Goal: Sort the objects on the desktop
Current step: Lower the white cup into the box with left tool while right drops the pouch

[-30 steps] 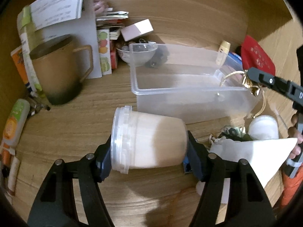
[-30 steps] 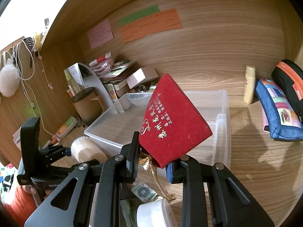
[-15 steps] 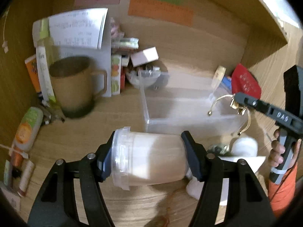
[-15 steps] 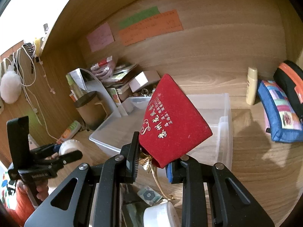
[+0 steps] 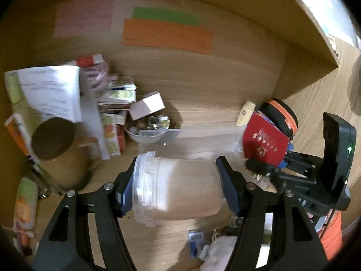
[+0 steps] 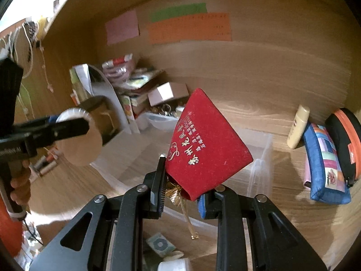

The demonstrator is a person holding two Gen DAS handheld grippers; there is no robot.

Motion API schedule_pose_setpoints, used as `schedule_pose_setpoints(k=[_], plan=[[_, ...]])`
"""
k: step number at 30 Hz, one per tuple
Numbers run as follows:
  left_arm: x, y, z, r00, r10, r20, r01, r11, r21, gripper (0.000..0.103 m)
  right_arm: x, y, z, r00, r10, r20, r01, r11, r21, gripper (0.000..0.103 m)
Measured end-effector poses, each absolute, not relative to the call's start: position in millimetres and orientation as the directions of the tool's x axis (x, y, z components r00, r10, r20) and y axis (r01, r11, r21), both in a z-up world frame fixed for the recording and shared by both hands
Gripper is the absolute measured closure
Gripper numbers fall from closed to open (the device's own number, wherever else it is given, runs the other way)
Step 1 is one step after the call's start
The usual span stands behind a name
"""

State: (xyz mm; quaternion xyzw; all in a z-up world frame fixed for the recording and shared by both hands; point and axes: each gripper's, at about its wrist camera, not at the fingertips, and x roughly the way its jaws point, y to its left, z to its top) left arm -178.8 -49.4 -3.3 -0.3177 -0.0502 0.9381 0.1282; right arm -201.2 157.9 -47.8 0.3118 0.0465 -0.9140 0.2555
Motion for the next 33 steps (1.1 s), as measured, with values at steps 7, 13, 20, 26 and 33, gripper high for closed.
schedule_pose_setpoints(k=[7,13,20,26,33], plan=[[-214.0,-26.5,-24.1,-0.704,0.293,-0.647,-0.243,-0.955,-0.168,0.038,-223.0,146.4,-66.6,-0.642,-0.365,-0.674,0.503,-0.864,-0.011,0.082],[-236.7,-13.5,-41.9,-0.662,0.289,-0.691,-0.259,-0.954,-0.151,0.038,-236.5,138.1,-81.7,-0.615,-0.316,-0.723,0.527,-0.846,-0.078,0.082],[-255.5,-3.1,-59.6,-0.621,0.271,-0.735,-0.271,-0.955,-0.123,0.038,-237.6,131.5,-82.8,-0.597,-0.317,-0.737,0.575,-0.810,-0.117,0.082],[-262.9,3.1,-73.0,-0.589,0.258,-0.766,-0.282,-0.954,-0.104,0.038,-238.9,130.6,-82.2,-0.588,-0.325,-0.741,0.599,-0.790,-0.129,0.082],[-264.3,5.8,-75.6,-0.597,0.224,-0.770,-0.273,-0.960,-0.067,0.038,-239.5,130.9,-81.2,-0.611,-0.305,-0.731,0.585,-0.796,-0.157,0.073]])
